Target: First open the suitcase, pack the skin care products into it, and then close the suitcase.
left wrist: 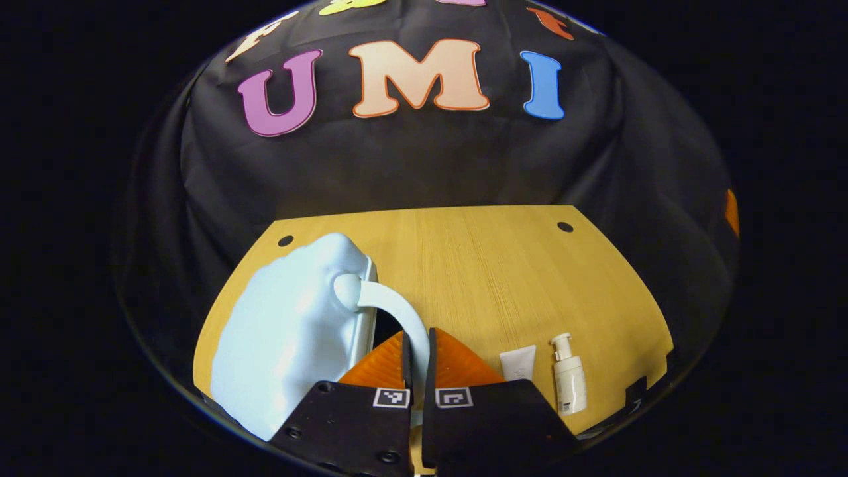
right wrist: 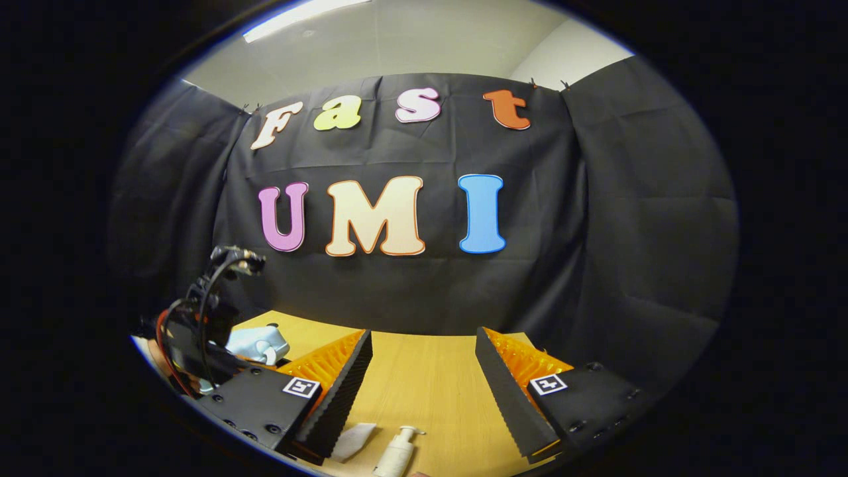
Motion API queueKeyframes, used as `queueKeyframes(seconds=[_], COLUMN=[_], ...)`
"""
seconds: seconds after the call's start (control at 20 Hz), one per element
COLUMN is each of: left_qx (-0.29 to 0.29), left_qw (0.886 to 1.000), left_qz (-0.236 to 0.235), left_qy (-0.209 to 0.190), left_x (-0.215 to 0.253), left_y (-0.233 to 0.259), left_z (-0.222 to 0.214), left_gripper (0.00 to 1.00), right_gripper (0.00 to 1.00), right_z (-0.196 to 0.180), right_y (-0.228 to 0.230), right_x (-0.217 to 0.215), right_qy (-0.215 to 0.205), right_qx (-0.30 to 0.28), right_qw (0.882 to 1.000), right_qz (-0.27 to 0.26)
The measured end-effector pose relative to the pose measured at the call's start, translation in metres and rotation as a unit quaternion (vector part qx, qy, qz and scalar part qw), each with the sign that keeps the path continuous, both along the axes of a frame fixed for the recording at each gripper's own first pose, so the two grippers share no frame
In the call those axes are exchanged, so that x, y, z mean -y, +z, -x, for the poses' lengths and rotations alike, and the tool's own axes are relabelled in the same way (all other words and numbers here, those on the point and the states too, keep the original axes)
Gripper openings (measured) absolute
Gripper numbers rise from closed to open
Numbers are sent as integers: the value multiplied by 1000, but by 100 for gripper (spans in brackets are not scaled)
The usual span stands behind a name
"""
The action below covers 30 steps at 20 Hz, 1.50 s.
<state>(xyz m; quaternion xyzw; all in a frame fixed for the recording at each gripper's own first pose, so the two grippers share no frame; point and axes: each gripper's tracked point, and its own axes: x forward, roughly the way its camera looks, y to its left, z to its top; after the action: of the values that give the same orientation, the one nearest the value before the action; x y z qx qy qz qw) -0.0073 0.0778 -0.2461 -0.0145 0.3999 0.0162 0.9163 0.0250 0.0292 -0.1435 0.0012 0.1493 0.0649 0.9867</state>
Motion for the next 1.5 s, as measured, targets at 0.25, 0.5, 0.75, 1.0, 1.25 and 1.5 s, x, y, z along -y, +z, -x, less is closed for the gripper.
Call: queueKeyframes(seconds=[0.25, 0.5, 0.75, 1.0, 1.25, 1.5], left_qx=[42, 83, 97, 115, 123, 110], left_qw=[999, 994, 989, 985, 976, 970], left_qz=[-27, -65, -100, -116, -161, -175], left_qy=[17, 38, 39, 60, 81, 131], left_x=[-49, -103, -143, -190, -266, -369], left_y=[45, 78, 93, 102, 112, 94], left_z=[-10, -19, -21, -27, -35, -24], left_gripper=[0, 0, 0, 0, 0, 0], right_gripper=[99, 98, 99, 99, 99, 99], right_z=[-4, -7, -11, -14, -20, -23], right_y=[-1, -1, -2, -8, -13, -17], right_x=[-21, -41, -59, -79, -98, -122], right_qy=[15, 23, 24, 22, 15, 14], right_qx=[0, 5, 5, 3, -2, -7], right_qw=[1000, 1000, 1000, 1000, 1000, 1000], right_qz=[-6, -5, -6, -4, -1, 6])
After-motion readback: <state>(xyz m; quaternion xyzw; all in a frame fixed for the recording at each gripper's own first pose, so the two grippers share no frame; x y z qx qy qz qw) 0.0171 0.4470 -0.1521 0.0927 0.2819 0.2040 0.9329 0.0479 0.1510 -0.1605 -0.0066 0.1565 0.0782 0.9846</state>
